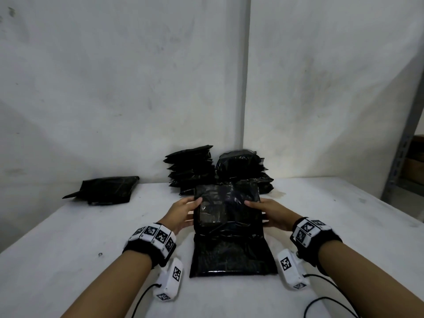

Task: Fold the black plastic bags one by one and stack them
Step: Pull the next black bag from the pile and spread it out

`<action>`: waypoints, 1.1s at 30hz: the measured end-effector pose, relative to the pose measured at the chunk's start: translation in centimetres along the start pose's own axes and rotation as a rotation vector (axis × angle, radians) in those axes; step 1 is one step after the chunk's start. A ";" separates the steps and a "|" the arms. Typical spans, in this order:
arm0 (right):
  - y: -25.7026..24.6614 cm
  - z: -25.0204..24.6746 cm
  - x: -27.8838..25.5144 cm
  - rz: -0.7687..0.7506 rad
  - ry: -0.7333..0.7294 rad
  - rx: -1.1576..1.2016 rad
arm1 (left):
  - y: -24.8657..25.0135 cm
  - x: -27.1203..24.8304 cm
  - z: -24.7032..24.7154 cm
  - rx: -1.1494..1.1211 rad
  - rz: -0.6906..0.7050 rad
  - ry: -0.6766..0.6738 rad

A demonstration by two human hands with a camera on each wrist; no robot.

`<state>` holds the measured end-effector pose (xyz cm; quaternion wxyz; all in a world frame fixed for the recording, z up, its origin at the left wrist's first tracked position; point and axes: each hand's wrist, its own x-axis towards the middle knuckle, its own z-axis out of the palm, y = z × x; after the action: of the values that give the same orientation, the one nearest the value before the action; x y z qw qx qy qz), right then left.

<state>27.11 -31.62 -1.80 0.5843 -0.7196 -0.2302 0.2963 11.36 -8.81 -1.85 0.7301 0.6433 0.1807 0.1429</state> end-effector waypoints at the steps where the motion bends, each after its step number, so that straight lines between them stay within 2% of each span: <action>1: -0.2 -0.1 0.0 -0.013 0.019 0.007 | 0.0 0.1 0.0 0.007 0.013 0.023; 6: -0.5 -0.8 0.2 -0.069 0.149 -0.149 | -0.2 1.2 -0.3 0.042 0.049 0.216; 10: -0.6 -0.8 0.4 -0.095 0.090 0.002 | 0.1 1.5 -0.2 0.000 0.038 0.236; 14: -1.0 -0.3 0.2 -0.069 0.066 0.099 | 0.6 0.7 0.3 -0.102 -0.002 0.160; 20: -1.2 0.0 -0.4 -0.064 0.086 0.277 | 0.8 0.0 0.3 -0.171 0.018 0.094; 24: -0.9 -0.5 -1.0 -0.060 0.123 0.081 | 0.8 -0.3 -0.1 -0.107 0.032 0.081; 27: -0.9 -1.0 -1.9 -0.060 0.102 -0.085 | 1.1 -0.8 -0.8 0.171 0.003 0.062; 30: -1.1 -1.3 -2.9 0.010 -0.041 0.067 | 1.3 -1.5 -1.8 0.275 -0.049 -0.008; 33: -0.9 -1.8 -3.2 0.120 -0.121 0.322 | 1.5 -2.3 -1.9 0.232 -0.155 -0.073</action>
<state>26.05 -34.83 -0.21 0.6585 -0.6099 -0.1711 0.4063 8.44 -7.92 -0.34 0.6657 0.7123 0.2185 0.0410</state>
